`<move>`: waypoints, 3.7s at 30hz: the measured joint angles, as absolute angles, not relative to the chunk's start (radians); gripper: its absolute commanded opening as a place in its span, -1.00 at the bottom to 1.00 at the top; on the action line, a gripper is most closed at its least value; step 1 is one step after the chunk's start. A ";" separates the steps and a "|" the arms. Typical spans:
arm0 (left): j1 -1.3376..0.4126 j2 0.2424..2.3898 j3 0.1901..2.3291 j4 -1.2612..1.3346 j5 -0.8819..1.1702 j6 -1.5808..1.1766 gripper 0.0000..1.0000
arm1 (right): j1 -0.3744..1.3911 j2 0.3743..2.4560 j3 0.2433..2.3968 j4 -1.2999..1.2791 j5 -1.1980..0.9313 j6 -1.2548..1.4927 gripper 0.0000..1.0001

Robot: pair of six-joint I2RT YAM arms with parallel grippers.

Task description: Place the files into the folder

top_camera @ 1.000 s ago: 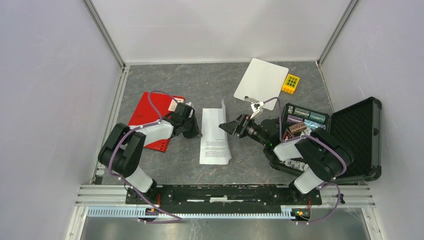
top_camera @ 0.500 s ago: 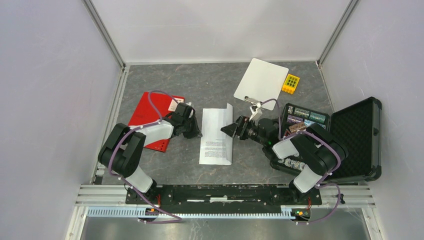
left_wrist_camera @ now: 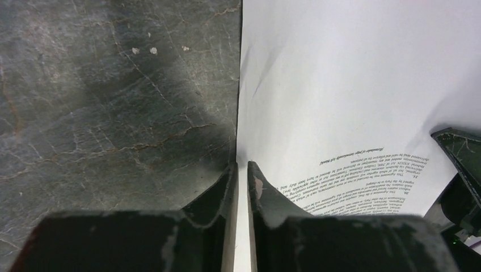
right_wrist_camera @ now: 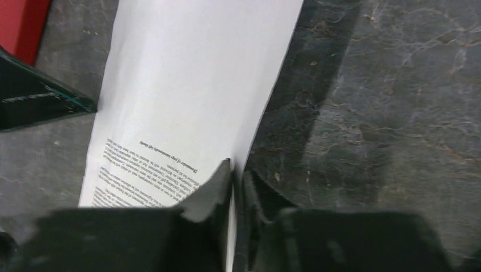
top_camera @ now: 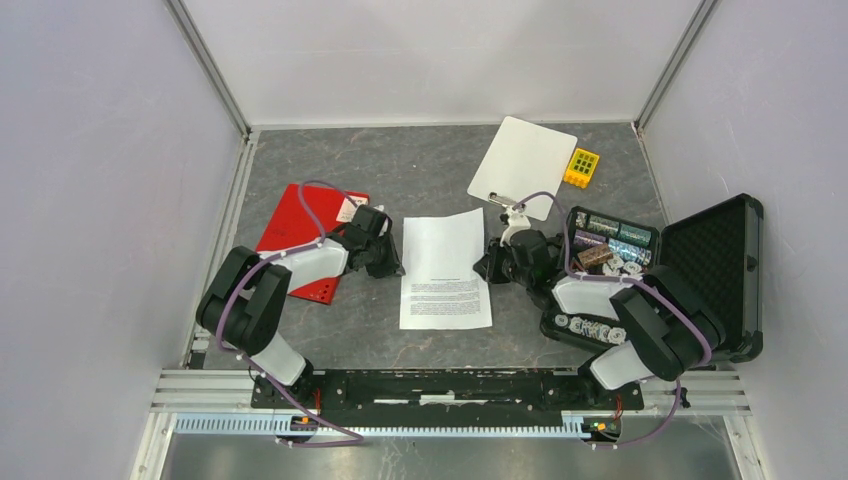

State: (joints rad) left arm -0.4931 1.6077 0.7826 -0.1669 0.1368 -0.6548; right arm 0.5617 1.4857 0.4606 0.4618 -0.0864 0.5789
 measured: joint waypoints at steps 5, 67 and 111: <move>-0.497 1.576 0.809 -0.263 0.133 -0.646 0.03 | 0.545 1.454 0.461 0.413 -0.105 0.529 -1.00; -0.496 0.850 1.056 -0.668 -0.022 0.073 -0.95 | 0.501 1.132 0.818 0.060 -0.425 -0.319 0.96; -0.495 0.693 0.865 -0.574 -0.553 -0.122 -0.95 | 0.231 2.108 1.525 -0.360 -0.335 -0.463 0.47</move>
State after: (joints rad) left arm -0.4950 0.6933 0.8646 -0.5735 -0.5529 -0.1223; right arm 0.2314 2.1082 1.5249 -0.3603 -0.3351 -0.4629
